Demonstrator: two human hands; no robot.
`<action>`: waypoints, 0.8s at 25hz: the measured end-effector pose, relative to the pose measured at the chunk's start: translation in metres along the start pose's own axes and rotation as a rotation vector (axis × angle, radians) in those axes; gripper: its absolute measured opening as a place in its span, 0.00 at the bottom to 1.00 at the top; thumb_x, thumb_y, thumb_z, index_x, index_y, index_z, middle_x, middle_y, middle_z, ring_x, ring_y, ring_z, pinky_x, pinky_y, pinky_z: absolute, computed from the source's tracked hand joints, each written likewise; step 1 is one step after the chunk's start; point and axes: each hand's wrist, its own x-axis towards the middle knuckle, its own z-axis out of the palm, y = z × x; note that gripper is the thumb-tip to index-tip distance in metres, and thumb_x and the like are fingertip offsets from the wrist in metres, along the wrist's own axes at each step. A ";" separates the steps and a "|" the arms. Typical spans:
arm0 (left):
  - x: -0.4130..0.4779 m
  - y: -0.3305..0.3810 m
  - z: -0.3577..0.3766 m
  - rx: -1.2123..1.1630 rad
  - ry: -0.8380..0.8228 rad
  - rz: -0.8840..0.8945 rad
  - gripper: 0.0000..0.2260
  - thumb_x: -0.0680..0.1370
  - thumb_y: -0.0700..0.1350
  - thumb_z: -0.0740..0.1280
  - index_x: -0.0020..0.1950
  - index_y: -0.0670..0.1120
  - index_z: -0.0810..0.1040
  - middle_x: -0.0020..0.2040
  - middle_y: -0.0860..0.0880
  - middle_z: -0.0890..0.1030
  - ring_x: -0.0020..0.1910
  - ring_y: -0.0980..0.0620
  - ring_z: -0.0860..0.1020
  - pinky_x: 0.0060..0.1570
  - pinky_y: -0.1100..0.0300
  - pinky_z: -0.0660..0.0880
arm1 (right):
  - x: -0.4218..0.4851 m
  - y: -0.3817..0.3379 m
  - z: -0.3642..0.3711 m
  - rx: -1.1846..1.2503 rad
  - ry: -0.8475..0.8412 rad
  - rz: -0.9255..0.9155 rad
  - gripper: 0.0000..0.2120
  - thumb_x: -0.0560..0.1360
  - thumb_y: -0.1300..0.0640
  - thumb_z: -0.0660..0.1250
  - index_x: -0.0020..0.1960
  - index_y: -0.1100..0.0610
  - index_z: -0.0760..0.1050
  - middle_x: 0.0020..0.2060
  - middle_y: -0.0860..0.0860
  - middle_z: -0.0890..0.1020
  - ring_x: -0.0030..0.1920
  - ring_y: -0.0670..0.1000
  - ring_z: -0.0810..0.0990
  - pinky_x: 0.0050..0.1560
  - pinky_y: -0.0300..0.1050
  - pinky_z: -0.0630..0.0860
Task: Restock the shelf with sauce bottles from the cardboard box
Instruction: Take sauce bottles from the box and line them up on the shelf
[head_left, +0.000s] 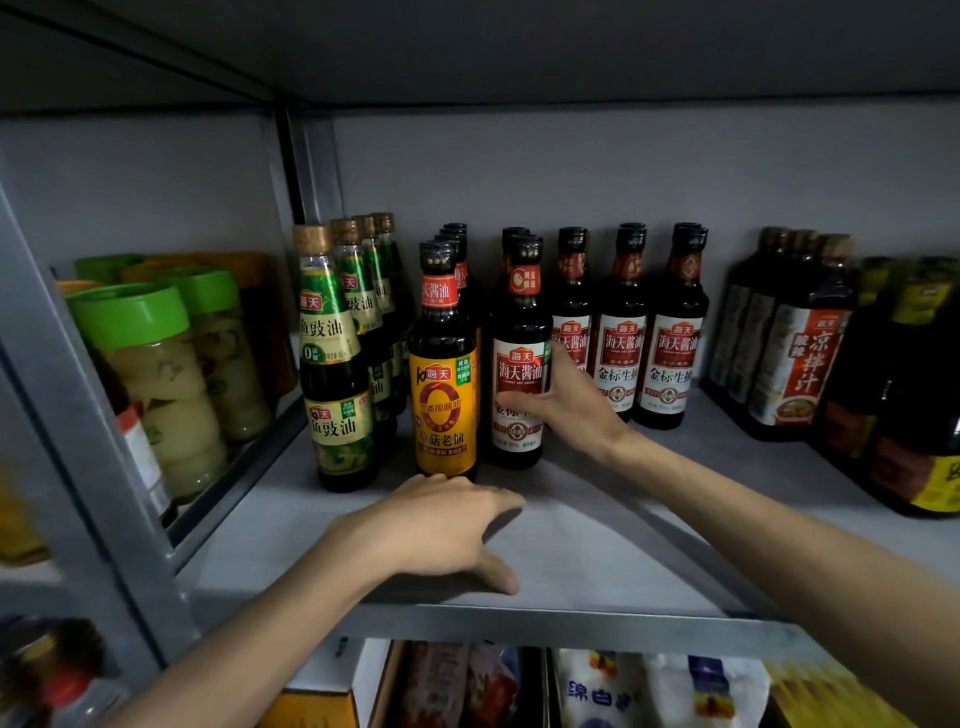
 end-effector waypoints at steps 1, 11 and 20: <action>0.001 0.001 -0.001 0.001 -0.002 0.012 0.40 0.70 0.68 0.68 0.78 0.59 0.57 0.77 0.56 0.65 0.72 0.48 0.68 0.66 0.50 0.68 | 0.000 0.001 0.001 -0.019 0.015 0.004 0.33 0.72 0.55 0.76 0.71 0.56 0.63 0.55 0.42 0.79 0.56 0.44 0.80 0.60 0.42 0.77; 0.008 0.003 -0.002 0.032 0.000 0.070 0.39 0.72 0.66 0.68 0.78 0.58 0.57 0.78 0.57 0.61 0.73 0.47 0.66 0.68 0.50 0.64 | 0.003 0.013 0.012 -0.228 0.060 0.048 0.34 0.69 0.52 0.78 0.68 0.60 0.66 0.63 0.54 0.79 0.63 0.53 0.79 0.60 0.43 0.75; 0.011 -0.003 0.004 0.010 0.034 0.090 0.38 0.71 0.66 0.69 0.77 0.58 0.60 0.76 0.54 0.65 0.69 0.46 0.68 0.64 0.52 0.65 | 0.015 0.015 0.015 -0.232 0.075 0.038 0.31 0.70 0.54 0.77 0.66 0.61 0.66 0.63 0.56 0.79 0.64 0.53 0.78 0.58 0.38 0.71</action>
